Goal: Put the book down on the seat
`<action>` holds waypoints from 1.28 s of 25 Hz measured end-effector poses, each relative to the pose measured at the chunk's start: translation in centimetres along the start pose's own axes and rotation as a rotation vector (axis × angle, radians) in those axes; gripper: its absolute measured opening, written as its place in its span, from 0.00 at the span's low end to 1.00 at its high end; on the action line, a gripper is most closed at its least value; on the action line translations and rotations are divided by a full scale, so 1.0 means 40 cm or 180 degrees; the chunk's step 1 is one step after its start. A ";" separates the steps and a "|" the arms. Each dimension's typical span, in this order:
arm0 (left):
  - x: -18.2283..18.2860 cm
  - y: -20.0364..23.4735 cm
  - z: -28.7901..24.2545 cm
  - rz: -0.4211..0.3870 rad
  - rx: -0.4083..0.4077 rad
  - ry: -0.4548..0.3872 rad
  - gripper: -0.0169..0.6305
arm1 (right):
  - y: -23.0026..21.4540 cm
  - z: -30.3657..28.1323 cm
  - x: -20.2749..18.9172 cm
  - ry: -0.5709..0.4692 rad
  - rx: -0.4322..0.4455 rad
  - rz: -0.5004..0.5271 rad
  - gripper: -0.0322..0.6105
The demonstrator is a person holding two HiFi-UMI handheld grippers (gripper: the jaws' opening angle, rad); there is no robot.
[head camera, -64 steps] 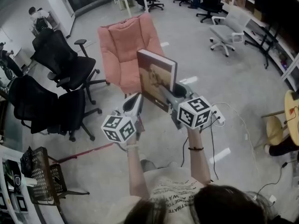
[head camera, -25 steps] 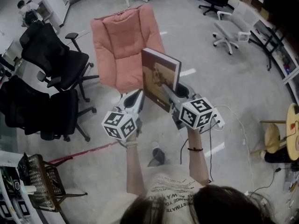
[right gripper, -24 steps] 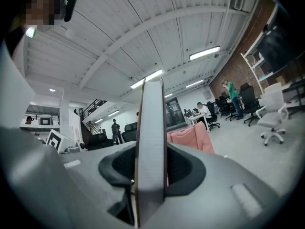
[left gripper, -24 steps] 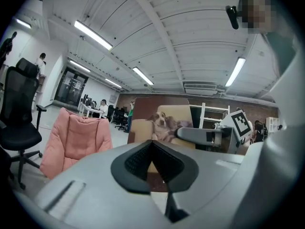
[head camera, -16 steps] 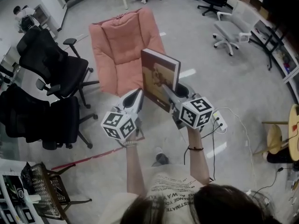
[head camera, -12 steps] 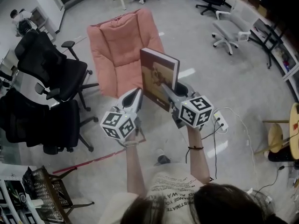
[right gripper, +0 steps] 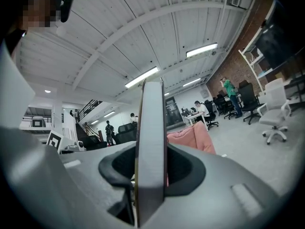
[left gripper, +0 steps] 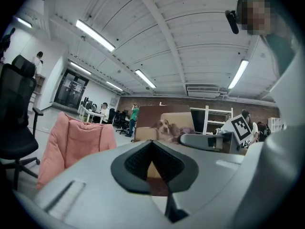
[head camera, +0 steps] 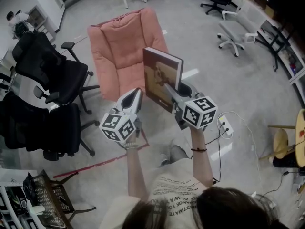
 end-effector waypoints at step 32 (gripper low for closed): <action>0.033 0.164 -0.304 0.0180 0.0650 -0.0119 0.01 | -0.343 -0.340 0.113 0.0369 0.0635 -0.0074 0.28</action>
Point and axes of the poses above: the fingertips, and each gripper's own axes: z backward along the fingers, y to its left, x out of its top, the point moved 9 cm from there along z, backward along the fingers, and after that the axes turned 7 degrees about x, right-handed, at the moved point
